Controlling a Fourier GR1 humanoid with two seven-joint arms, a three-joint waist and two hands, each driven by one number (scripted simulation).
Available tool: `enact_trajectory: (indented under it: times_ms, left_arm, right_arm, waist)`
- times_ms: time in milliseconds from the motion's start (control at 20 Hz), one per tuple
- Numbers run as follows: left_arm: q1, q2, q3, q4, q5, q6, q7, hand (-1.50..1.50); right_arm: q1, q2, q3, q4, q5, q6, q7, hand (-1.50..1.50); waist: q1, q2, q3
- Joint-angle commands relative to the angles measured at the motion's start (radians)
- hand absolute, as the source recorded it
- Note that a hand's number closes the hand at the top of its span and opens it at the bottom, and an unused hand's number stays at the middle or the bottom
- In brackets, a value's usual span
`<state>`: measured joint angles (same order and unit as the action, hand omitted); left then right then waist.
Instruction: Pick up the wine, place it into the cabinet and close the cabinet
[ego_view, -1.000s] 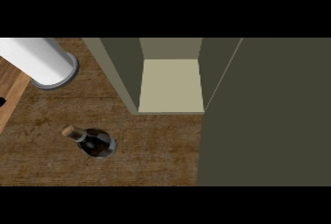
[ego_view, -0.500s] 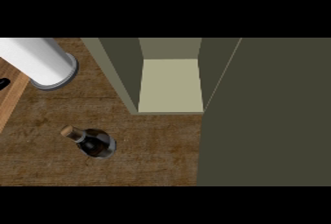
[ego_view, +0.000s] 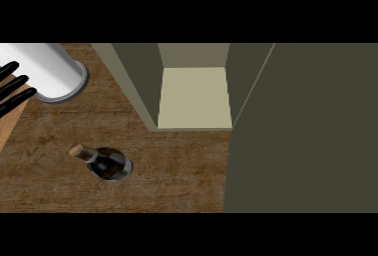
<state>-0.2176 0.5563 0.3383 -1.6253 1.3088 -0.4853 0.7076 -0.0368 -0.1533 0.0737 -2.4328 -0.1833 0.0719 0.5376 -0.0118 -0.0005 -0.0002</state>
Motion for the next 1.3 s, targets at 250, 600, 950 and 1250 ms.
enact_trajectory:
  times_ms: [250, 600, 950, 1250]
  left_arm:
    - [0.021, -0.07, -0.049, 0.115, -0.108, -0.128, -0.018, -1.5]
    - [-0.015, -0.126, -0.052, 0.309, -0.208, -0.292, -0.095, -1.5]
    - [-0.038, -0.174, -0.01, 0.434, -0.422, -0.358, -0.264, -1.5]
    - [-0.053, -0.203, -0.003, 0.578, -0.581, -0.456, -0.401, -1.5]
  right_arm:
    - [0.074, 0.002, -0.004, -0.171, -0.075, 0.02, 0.054, -1.5]
    - [0.026, 0.055, 0.085, -0.16, 0.044, -0.032, 0.089, -1.5]
    - [-0.086, 0.0, -0.037, -0.137, -0.078, -0.024, 0.156, -1.5]
    - [-0.063, 0.018, -0.019, -0.138, -0.025, -0.026, 0.136, -1.5]
  waist:
    - [0.002, -0.002, 0.0]
    - [-0.001, 0.0, -0.001]
    - [0.001, 0.001, -0.001]
    - [-0.002, 0.002, -0.001]
